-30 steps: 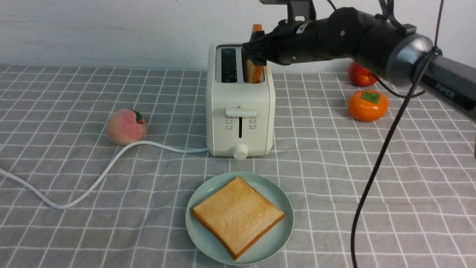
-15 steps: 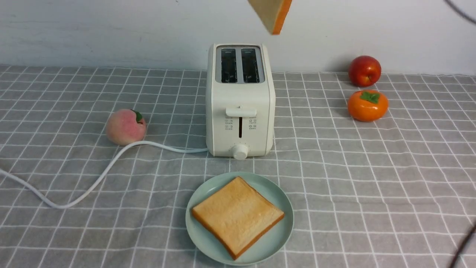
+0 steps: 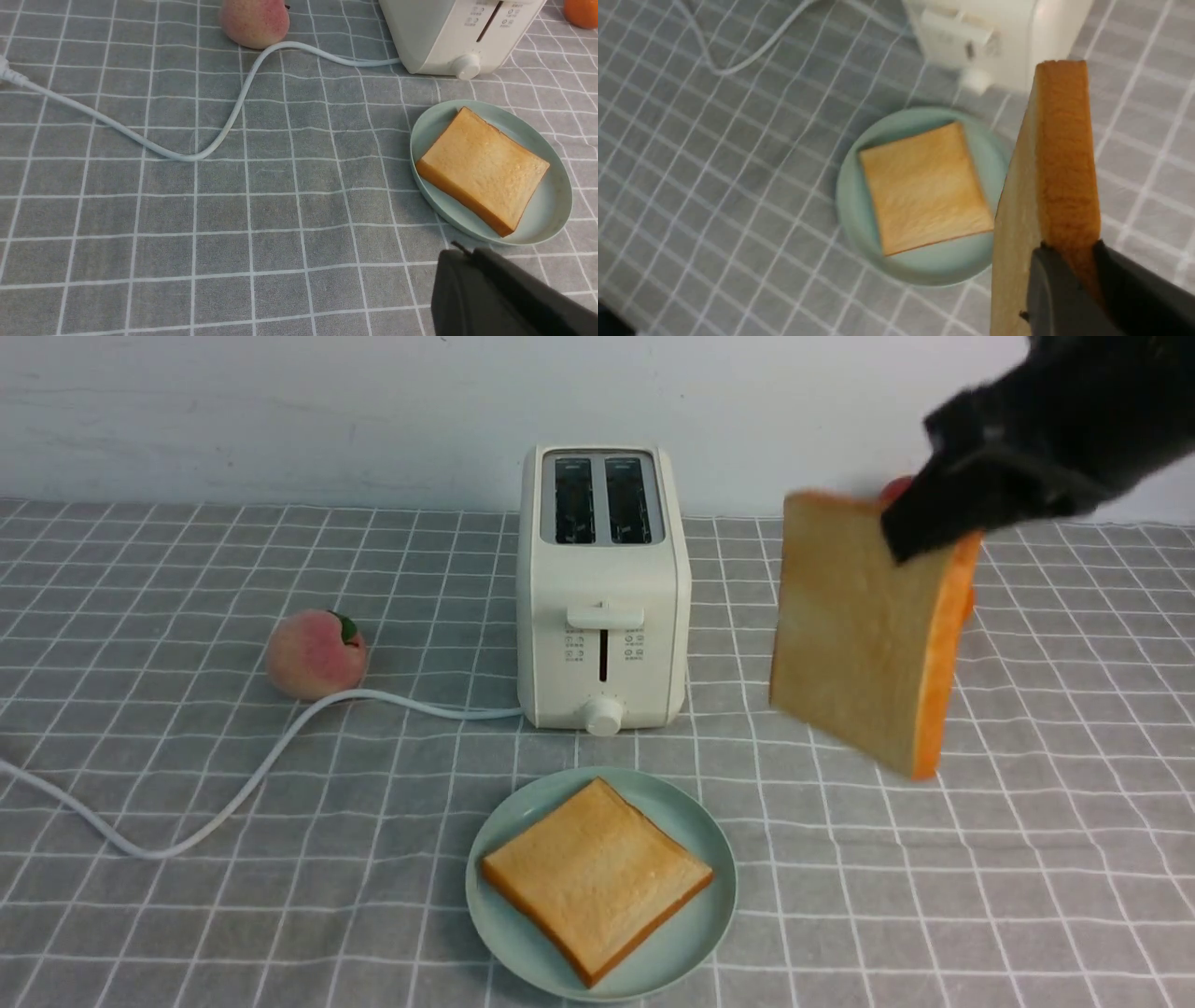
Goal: Take toasted bread from bread machine on grey coffee table place on plate.
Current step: 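Place the held slice of bread on top of the slice on the plate with the right gripper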
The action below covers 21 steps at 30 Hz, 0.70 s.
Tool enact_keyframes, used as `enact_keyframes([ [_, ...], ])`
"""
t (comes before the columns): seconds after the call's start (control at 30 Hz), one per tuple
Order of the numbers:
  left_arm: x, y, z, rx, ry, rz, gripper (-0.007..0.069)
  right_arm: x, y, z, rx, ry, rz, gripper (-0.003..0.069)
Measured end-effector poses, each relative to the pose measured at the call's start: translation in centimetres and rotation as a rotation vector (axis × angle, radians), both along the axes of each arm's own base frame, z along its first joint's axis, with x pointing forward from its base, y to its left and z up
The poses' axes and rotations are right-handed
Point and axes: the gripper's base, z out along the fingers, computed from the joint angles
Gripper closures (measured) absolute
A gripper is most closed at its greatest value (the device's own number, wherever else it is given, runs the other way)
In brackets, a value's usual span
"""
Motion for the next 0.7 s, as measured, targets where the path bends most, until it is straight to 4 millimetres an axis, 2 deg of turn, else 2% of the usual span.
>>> enact_keyframes([
  [0.07, 0.0, 0.0, 0.0, 0.0, 0.0, 0.0, 0.0638, 0.4, 1.0, -3.3, 0.102, 0.062, 0.037, 0.0586],
  [0.1, 0.0, 0.0, 0.0, 0.0, 0.0, 0.0, 0.0638, 0.4, 1.1, -3.5, 0.115, 0.064, 0.04, 0.0586],
  [0.17, 0.0, 0.0, 0.0, 0.0, 0.0, 0.0, 0.0638, 1.2, 2.2, -6.5, 0.26, 0.078, 0.043, 0.0586],
  [0.2, 0.0, 0.0, 0.0, 0.0, 0.0, 0.0, 0.0638, 1.4, 2.4, -7.0, 0.281, 0.083, 0.037, 0.0586],
  [0.27, 0.0, 0.0, 0.0, 0.0, 0.0, 0.0, 0.0638, 2.7, 3.1, -9.8, 0.421, 0.103, -0.019, 0.0586],
  [0.33, 0.0, 0.0, 0.0, 0.0, 0.0, 0.0, 0.0638, 3.1, 3.3, -10.8, 0.456, 0.113, -0.036, 0.0586],
  [0.37, 0.0, 0.0, 0.0, 0.0, 0.0, 0.0, 0.0638, 3.6, 3.5, -12.2, 0.484, 0.119, -0.045, 0.0586],
  [0.47, 0.0, 0.0, 0.0, 0.0, 0.0, 0.0, 0.0638, 4.7, 4.3, -14.8, 0.489, 0.157, -0.063, 0.0582],
  [0.57, 0.0, 0.0, 0.0, 0.0, 0.0, 0.0, 0.0638, 5.1, 5.5, -17.6, 0.465, 0.222, -0.068, 0.0535],
  [0.67, 0.0, 0.0, 0.0, 0.0, 0.0, 0.0, 0.0638, 5.4, 5.9, -18.9, 0.445, 0.243, -0.081, 0.0489],
  [0.7, 0.0, 0.0, 0.0, 0.0, 0.0, 0.0, 0.0638, 5.7, 5.8, -19.5, 0.425, 0.242, -0.098, 0.0449],
])
